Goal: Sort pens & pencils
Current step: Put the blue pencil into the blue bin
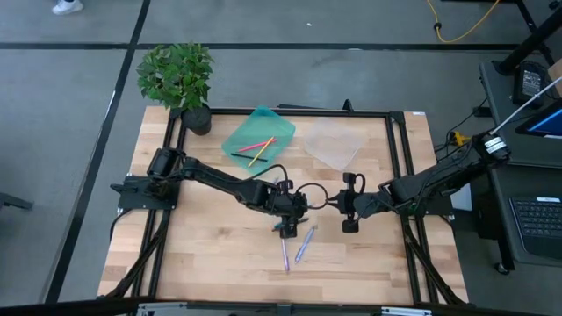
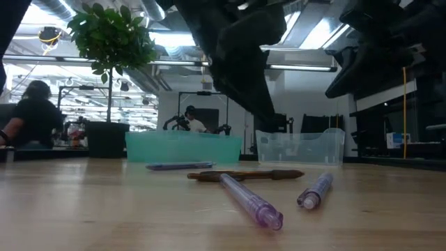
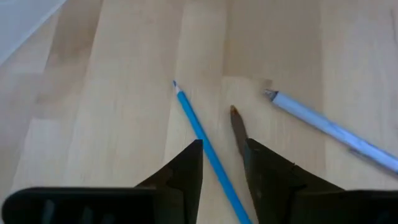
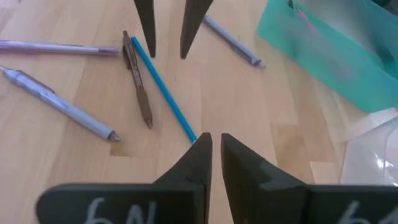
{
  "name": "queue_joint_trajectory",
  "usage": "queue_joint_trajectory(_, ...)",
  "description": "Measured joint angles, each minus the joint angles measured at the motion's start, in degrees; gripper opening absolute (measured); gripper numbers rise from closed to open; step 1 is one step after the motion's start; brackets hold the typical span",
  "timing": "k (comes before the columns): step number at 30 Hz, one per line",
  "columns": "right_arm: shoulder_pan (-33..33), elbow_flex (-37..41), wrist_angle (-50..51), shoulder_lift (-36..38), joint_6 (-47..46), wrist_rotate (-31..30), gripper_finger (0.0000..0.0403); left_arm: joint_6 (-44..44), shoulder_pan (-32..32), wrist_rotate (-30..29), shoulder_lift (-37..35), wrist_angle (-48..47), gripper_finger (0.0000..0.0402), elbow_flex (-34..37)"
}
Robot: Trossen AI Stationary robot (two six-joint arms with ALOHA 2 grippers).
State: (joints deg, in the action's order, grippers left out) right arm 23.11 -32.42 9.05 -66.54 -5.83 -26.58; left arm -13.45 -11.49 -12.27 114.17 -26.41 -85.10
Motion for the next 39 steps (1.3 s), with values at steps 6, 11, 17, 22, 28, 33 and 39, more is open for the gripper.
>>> queue_joint_trajectory(6,0.02,0.0,0.17,0.0,-0.66,0.01,0.0037,-1.95,0.69,2.11,0.96,-0.06,0.0109,0.0)
queue_joint_trajectory(11,0.02,0.0,0.3,0.0,-1.65,0.04,0.0037,-2.98,2.38,4.49,2.75,0.19,0.0109,0.0)
queue_joint_trajectory(17,0.02,0.0,1.26,0.0,-2.09,0.06,0.0037,-3.12,3.58,8.87,5.61,0.06,0.0109,-0.08)
queue_joint_trajectory(22,0.09,-0.02,2.27,-0.01,-3.14,-0.25,0.0037,-3.97,3.89,9.43,7.14,-0.16,0.0109,-0.02)
queue_joint_trajectory(28,0.09,-0.02,2.53,-0.02,-3.16,-0.36,0.0037,-6.91,3.88,11.85,7.79,-1.38,0.0109,-0.04)
queue_joint_trajectory(33,0.09,0.0,2.68,-0.02,-3.32,-0.38,0.0037,-10.0,3.71,12.38,9.44,-2.52,0.0109,-0.38)
queue_joint_trajectory(39,0.09,-0.02,2.68,-0.04,-3.88,-0.38,0.0037,-10.62,3.5,11.85,10.88,-3.05,0.0108,-0.51)
